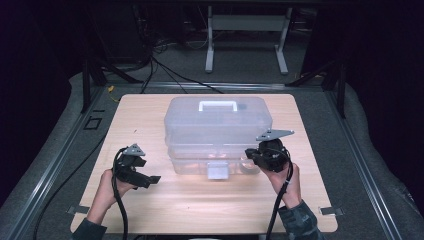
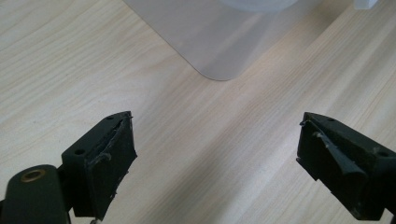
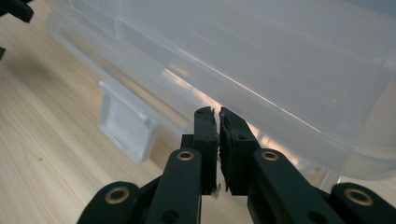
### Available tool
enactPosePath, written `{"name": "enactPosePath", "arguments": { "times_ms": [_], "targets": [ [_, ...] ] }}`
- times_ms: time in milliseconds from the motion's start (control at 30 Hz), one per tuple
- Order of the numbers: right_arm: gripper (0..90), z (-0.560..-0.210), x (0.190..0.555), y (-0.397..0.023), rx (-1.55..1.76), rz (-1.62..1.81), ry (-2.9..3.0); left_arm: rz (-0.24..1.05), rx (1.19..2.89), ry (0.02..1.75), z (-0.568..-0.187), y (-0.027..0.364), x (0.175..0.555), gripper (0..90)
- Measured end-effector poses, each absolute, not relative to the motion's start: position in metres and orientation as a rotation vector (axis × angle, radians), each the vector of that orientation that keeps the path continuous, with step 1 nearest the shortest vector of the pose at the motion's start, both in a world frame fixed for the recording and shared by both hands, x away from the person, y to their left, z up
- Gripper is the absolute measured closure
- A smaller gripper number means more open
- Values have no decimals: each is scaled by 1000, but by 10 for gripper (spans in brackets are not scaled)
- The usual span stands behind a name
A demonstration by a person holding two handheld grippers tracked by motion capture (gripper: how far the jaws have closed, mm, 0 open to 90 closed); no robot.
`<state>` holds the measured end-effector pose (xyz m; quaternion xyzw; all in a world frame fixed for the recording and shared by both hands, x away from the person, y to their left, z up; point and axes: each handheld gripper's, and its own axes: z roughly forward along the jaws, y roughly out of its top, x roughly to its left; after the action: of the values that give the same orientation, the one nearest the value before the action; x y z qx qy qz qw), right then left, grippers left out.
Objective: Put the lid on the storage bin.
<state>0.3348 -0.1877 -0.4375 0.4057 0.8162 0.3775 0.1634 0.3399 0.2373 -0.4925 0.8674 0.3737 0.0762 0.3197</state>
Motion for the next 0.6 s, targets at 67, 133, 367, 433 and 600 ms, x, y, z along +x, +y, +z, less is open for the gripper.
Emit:
{"name": "enactPosePath", "arguments": {
  "times_ms": [67, 133, 367, 433, 600],
  "targets": [
    [854, -441, 334, -187, 1162, 1068, 2334, 200, 2282, 983, -493, 237, 340, 109],
    [854, -446, 333, -188, 1172, 1055, 2346, 193, 2285, 988, -493, 237, 341, 99],
    [851, -460, 331, -187, 1187, 1025, 2374, 173, 2286, 978, -496, 235, 342, 92],
    [845, -461, 327, -186, 1176, 1000, 2369, 137, 2273, 967, -498, 235, 342, 86],
    [789, -461, 317, -190, 1166, 976, 2375, 198, 2275, 982, -497, 239, 338, 71]
  ]
}}
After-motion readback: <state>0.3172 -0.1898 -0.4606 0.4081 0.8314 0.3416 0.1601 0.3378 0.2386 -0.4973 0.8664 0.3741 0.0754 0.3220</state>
